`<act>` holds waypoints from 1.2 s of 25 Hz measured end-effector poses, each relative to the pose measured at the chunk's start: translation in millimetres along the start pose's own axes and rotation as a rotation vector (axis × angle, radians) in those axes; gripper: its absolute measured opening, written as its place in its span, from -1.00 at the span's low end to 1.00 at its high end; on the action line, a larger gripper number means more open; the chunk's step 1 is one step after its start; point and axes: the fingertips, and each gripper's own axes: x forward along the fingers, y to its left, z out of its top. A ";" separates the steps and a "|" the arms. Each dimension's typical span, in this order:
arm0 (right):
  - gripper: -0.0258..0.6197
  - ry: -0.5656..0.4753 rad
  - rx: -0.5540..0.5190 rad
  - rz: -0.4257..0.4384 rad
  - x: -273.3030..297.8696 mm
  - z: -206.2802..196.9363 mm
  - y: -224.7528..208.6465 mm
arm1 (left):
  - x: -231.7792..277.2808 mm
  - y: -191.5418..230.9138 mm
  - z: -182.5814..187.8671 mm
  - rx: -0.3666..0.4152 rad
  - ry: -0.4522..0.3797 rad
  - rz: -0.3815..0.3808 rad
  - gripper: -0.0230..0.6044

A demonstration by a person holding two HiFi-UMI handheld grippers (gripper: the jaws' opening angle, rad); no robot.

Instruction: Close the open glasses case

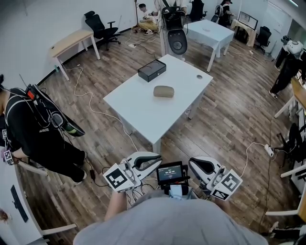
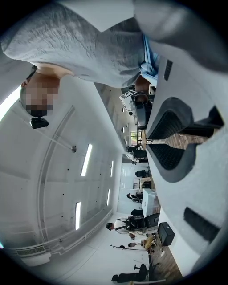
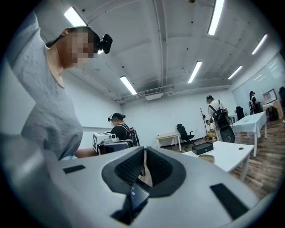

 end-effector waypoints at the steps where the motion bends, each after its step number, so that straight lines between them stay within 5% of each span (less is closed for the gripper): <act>1: -0.81 0.009 -0.015 0.005 1.4 -0.9 0.9 | 0.1 0.3 -0.3 0.000 0.001 -0.003 -0.79; 21: -0.81 0.055 -0.056 -0.017 13.4 -6.3 6.7 | -10.5 4.5 -8.1 -0.064 0.040 0.004 -0.79; 30: -0.81 0.084 -0.036 -0.022 24.7 -10.7 -37.8 | 3.8 30.9 -21.4 -0.080 0.063 0.022 -0.79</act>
